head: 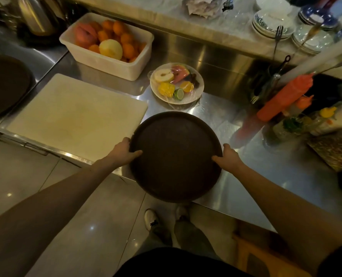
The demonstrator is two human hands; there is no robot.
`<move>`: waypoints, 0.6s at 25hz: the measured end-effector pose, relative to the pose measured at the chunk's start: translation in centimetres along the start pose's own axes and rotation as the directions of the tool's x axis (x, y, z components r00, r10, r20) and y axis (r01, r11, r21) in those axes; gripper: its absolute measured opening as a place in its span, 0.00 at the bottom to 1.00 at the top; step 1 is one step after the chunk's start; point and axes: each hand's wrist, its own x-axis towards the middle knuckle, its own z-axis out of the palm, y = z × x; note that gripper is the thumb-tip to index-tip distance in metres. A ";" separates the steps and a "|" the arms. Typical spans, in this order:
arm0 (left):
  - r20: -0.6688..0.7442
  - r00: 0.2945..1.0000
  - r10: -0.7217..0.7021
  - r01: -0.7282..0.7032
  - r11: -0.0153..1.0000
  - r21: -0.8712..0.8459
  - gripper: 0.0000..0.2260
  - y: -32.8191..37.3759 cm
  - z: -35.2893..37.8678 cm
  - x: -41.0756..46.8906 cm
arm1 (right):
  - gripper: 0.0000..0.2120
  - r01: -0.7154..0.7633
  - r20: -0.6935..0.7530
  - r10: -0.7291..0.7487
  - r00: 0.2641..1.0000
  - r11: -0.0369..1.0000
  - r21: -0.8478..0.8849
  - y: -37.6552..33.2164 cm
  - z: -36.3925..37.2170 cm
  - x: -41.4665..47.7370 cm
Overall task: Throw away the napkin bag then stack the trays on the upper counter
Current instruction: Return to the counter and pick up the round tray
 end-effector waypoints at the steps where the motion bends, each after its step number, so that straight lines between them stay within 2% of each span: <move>1: 0.006 0.999 -0.034 0.034 0.999 -0.018 0.31 0.2 0.2 0.5 | 0.30 -0.023 0.016 0.023 1.000 1.000 0.019 0.1 0.1 0.4; 5: 0.016 0.994 -0.113 0.113 0.991 -0.076 0.32 0.4 0.7 1.4 | 0.27 -0.066 0.051 0.061 0.997 0.992 0.104 0.6 0.4 1.7; 8: 0.003 0.993 -0.120 0.119 0.990 -0.076 0.37 0.1 0.8 1.6 | 0.29 -0.040 0.000 0.040 0.999 0.984 0.176 1.1 0.5 2.5; 11: -0.129 0.986 -0.102 0.097 0.994 -0.045 0.41 0.5 0.7 1.0 | 0.31 0.041 -0.080 -0.024 0.997 0.976 0.214 0.9 0.0 2.8; 15: -0.299 0.950 -0.088 0.051 0.991 -0.127 0.40 2.1 -0.1 -0.5 | 0.29 0.162 -0.150 -0.123 0.981 0.945 0.286 0.1 -1.4 2.6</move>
